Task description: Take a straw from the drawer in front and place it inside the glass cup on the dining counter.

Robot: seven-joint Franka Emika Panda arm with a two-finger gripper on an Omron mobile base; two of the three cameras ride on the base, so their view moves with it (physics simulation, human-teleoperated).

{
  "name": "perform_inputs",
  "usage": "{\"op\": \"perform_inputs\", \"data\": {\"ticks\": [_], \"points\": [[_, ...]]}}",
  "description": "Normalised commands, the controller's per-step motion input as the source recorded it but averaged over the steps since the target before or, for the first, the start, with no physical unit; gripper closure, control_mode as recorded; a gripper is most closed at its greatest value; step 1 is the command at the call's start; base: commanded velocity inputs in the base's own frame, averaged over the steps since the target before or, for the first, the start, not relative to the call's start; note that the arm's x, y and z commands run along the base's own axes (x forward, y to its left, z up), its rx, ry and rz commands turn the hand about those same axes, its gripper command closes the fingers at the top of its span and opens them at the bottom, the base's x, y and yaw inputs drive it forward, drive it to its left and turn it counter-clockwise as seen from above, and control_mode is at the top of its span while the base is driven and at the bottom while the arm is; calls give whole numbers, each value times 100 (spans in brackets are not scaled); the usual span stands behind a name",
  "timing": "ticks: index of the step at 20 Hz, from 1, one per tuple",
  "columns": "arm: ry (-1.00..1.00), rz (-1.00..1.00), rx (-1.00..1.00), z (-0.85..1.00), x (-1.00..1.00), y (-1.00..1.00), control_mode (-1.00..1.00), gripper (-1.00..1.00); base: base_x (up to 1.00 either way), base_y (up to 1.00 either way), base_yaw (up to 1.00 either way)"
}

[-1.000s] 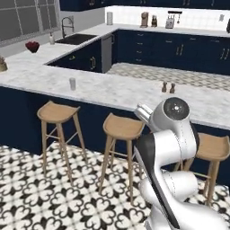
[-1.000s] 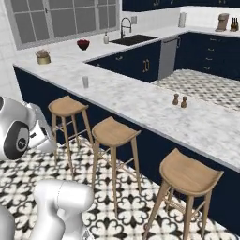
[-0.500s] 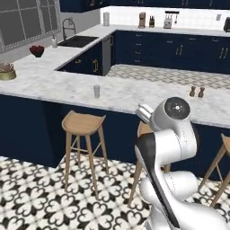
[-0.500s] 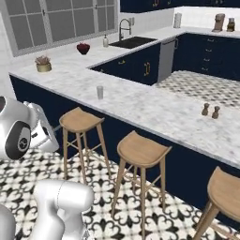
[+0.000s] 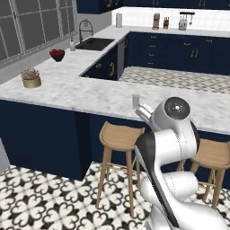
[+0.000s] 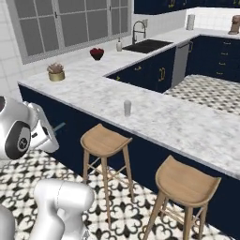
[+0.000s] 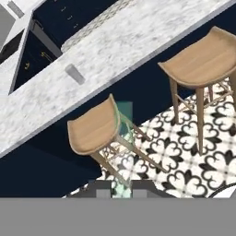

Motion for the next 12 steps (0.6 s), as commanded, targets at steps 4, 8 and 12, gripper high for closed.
{"op": "perform_inputs", "data": {"ticks": [4, 8, 12], "points": [[0, 0, 0, 0, 0, 0, 100, 100, 100, 14, 0], [0, 0, 0, 0, 0, 0, 100, 100, 99, 0, 0], [0, 0, 0, 0, 0, 0, 100, 100, 84, 0, 0]]}}
